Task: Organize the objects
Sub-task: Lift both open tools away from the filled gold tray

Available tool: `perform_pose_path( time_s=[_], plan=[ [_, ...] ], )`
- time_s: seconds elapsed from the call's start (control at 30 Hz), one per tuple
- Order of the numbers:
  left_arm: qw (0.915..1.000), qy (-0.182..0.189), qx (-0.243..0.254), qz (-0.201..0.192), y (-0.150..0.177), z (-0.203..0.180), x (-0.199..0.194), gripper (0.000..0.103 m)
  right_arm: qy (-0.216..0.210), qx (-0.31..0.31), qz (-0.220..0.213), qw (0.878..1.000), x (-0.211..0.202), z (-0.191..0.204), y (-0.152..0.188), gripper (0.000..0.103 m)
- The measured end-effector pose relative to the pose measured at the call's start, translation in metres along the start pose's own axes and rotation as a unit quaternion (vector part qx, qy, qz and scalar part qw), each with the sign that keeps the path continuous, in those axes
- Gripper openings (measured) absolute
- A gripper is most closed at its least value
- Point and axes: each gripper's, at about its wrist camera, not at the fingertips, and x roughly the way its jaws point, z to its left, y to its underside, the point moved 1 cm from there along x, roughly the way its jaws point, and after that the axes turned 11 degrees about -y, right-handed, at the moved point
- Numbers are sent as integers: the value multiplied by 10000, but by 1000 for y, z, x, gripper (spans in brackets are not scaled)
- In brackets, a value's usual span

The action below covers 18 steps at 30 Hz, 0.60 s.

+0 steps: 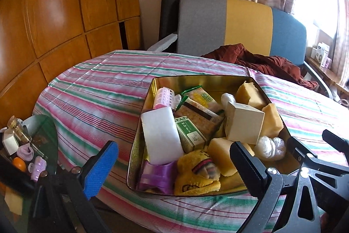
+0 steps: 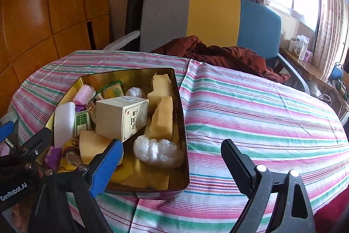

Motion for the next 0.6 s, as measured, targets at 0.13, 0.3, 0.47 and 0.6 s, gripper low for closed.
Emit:
perform_pose_path(
  time_s=[0.13, 0.3, 0.47, 0.6],
  plan=[
    [10000, 2, 10, 8, 0, -2, 0, 103, -6, 14, 35, 10000, 2, 0, 1, 93],
    [10000, 3, 85, -37, 1, -5, -1, 103, -14, 18, 61, 10000, 3, -1, 2, 93],
    [9999, -29, 122, -76, 2, -6, -2, 103, -25, 8, 111, 9999, 5, 0, 3, 93],
    [9999, -33, 97, -86, 3, -4, -2, 103, -33, 7, 100, 9999, 5, -1, 3, 93]
  ],
)
